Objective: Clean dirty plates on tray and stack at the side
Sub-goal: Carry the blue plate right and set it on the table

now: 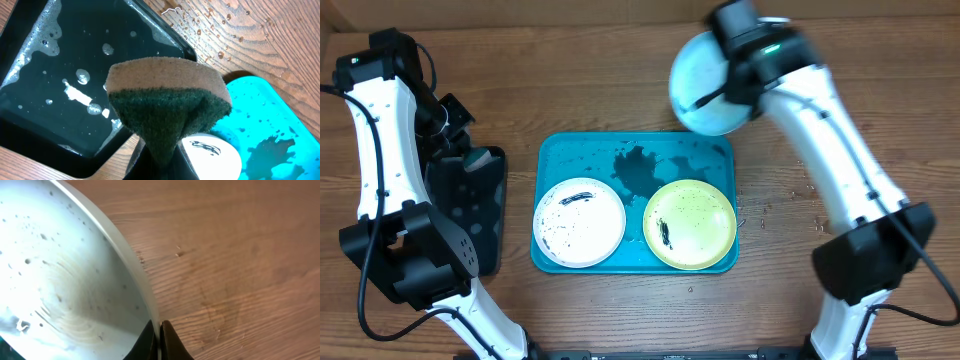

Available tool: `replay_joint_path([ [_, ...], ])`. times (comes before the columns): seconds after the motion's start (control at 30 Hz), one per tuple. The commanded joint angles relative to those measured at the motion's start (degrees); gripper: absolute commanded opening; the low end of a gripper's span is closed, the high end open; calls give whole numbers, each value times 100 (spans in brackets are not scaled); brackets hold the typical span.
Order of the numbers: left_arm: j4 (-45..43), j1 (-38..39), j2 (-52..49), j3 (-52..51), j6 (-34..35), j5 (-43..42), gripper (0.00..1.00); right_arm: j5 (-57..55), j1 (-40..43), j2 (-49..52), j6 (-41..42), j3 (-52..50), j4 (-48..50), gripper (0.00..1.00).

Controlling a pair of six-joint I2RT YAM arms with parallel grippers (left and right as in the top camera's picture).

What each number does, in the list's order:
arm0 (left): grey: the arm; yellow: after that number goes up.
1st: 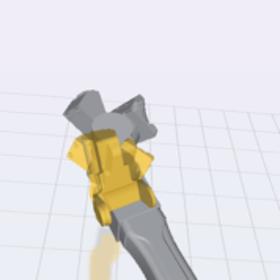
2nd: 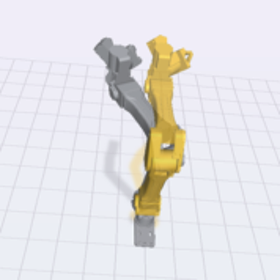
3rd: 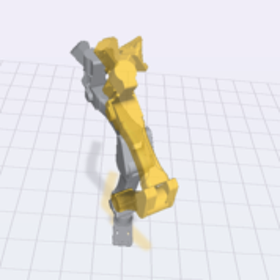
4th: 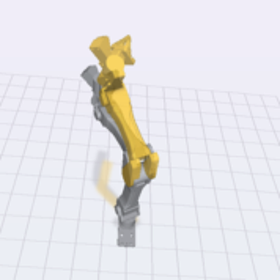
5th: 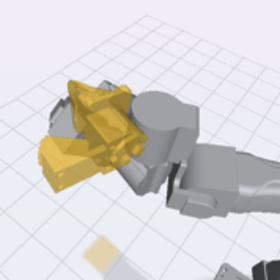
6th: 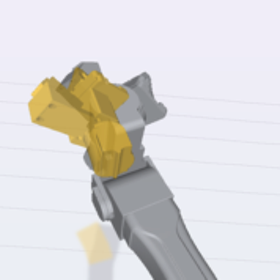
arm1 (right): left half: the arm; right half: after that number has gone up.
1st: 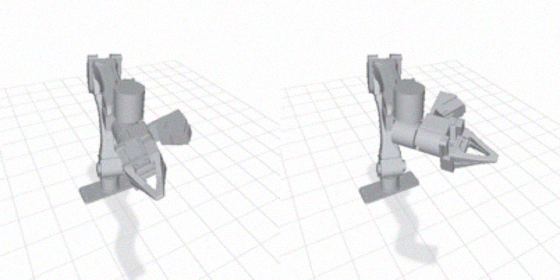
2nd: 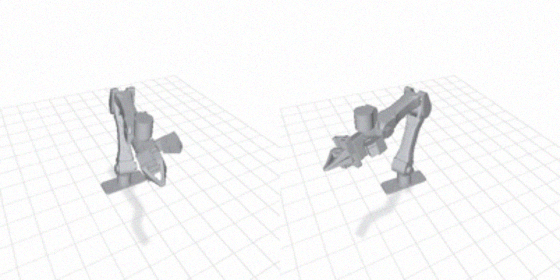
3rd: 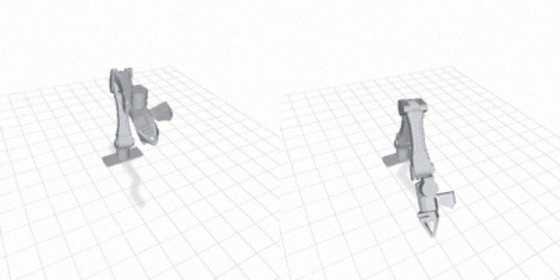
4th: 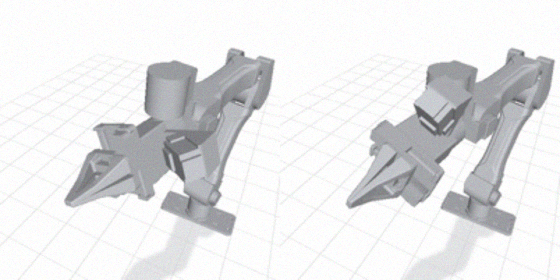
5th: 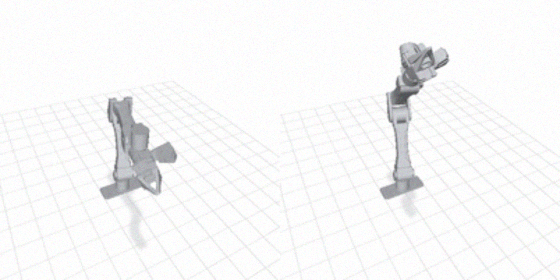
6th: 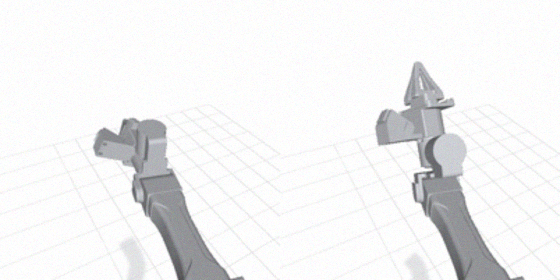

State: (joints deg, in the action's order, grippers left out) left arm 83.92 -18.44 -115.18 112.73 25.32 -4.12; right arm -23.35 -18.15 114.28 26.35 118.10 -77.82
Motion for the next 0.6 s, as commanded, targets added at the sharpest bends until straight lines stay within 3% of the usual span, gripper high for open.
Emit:
replay_joint_path([
  [0.0, -20, -28, 44, -22, -92, -44, 4, 1576, 1045, -138, 70, 72, -24, 4],
  [0.13, -20, -28, 44, -22, -92, -44, 4, 2031, 2188, -122, 59, -13, -94, 4],
  [0.3, -22, -28, 44, -22, -90, -44, 4, 2813, 3265, -120, -555, -546, -39, 4],
  [0.57, -33, -28, 44, -22, -92, -46, 4, 3305, 3893, -118, -925, -2151, 824, 4],
])
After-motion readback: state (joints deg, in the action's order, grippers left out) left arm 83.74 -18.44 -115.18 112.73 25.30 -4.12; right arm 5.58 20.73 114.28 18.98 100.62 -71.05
